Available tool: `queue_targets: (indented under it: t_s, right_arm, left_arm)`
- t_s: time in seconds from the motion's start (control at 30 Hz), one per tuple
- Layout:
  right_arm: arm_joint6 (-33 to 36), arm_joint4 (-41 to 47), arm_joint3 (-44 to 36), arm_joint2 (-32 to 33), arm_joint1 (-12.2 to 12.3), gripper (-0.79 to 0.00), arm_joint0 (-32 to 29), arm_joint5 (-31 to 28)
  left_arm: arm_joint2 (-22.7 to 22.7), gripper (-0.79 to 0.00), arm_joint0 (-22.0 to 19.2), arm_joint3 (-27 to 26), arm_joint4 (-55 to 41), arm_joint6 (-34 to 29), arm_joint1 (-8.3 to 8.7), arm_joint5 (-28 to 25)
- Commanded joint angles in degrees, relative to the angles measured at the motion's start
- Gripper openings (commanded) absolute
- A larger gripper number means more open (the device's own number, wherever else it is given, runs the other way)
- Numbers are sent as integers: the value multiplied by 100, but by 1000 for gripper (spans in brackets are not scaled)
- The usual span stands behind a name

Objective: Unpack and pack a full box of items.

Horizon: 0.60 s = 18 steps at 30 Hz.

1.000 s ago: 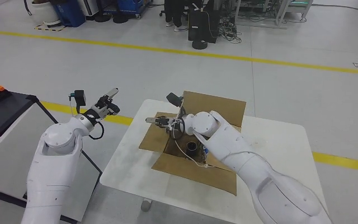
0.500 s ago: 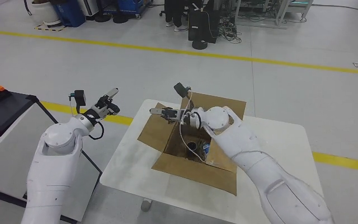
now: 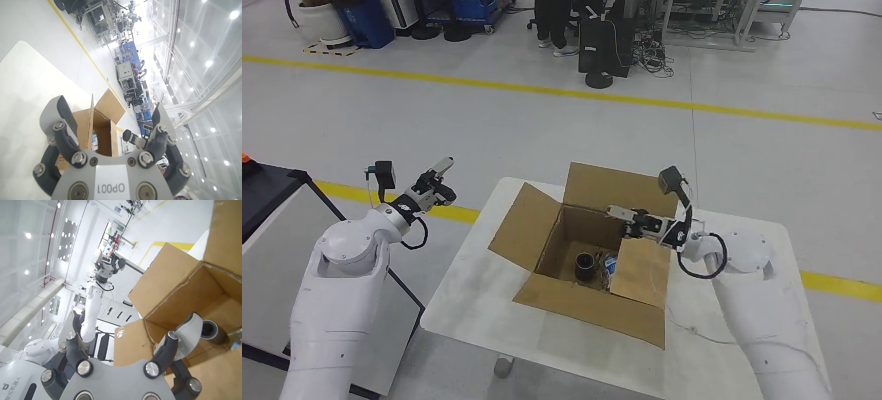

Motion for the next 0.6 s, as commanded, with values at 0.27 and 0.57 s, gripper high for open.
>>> queue_targets:
  t_s: [0.27,0.57]
  right_arm:
    - [246,187,-484,851,170,0,-740,-29]
    - [246,187,-484,851,170,0,-740,-29]
  left_arm:
    - [0,0,0,0,0,0,0,0]
    - [0,0,0,0,0,0,0,0]
